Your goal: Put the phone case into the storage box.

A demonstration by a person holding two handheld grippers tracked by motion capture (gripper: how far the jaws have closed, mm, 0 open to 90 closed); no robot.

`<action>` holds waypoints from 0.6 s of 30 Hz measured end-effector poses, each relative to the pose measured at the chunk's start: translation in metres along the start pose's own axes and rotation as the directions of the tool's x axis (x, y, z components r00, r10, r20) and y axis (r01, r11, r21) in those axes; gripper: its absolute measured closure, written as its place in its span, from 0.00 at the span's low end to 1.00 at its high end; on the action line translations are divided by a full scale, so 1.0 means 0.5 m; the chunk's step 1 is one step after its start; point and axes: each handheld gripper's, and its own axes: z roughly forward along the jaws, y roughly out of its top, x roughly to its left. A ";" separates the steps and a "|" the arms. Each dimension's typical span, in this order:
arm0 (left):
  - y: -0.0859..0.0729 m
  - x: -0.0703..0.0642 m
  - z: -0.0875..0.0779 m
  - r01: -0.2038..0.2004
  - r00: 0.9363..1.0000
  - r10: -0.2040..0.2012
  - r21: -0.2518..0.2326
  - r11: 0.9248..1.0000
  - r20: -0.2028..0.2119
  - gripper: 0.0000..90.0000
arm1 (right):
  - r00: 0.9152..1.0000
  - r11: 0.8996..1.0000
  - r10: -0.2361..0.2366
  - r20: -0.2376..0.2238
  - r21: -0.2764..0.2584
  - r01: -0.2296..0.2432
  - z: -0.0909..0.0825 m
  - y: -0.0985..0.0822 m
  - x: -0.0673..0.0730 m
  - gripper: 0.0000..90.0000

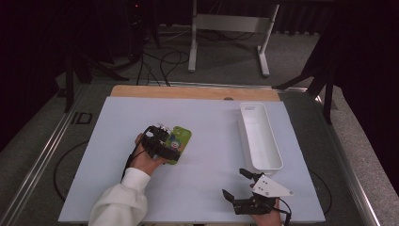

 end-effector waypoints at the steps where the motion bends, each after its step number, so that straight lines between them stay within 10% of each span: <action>1: 0.000 -0.001 0.002 0.003 1.000 -0.002 0.005 1.000 -0.003 0.00 | 1.000 1.000 0.000 0.000 0.000 0.000 0.000 0.000 0.000 0.10; 18: 0.004 -0.002 0.024 0.019 1.000 -0.019 0.037 0.999 -0.007 0.00 | 1.000 1.000 -0.002 0.001 0.002 0.002 0.000 0.000 0.001 0.10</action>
